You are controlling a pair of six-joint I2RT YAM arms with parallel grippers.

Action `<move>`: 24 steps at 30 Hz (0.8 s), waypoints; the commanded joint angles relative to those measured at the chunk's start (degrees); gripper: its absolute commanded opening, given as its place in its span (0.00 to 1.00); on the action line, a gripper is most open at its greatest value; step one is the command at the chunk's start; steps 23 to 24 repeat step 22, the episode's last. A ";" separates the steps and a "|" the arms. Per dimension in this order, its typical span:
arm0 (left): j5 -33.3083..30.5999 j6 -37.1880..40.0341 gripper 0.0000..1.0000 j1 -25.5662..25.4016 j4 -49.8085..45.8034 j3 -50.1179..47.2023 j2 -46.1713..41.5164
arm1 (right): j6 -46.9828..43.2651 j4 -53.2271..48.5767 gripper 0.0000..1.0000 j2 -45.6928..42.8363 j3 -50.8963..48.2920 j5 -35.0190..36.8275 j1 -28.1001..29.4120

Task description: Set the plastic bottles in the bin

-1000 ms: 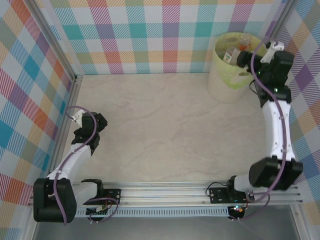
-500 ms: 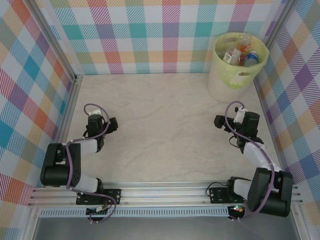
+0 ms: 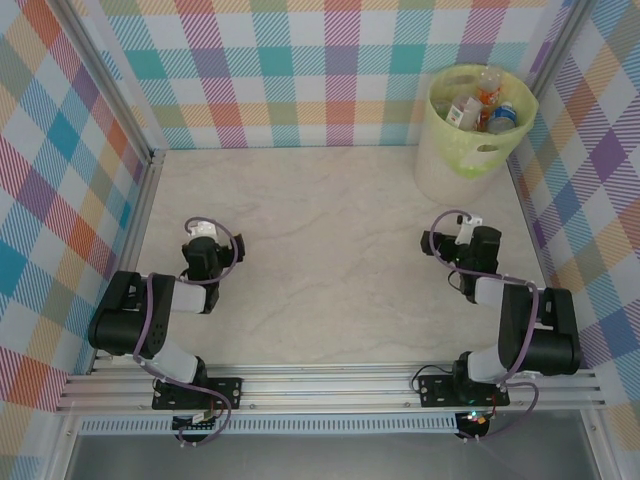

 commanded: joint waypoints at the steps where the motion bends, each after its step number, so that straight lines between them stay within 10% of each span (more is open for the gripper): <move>1: -4.03 1.25 1.00 -0.25 1.46 0.40 -0.07 | -6.81 15.67 1.00 3.09 -3.25 2.16 3.91; 24: -2.46 1.66 1.00 -0.16 0.97 0.70 -0.12 | -5.66 12.87 1.00 4.98 -1.18 7.20 4.60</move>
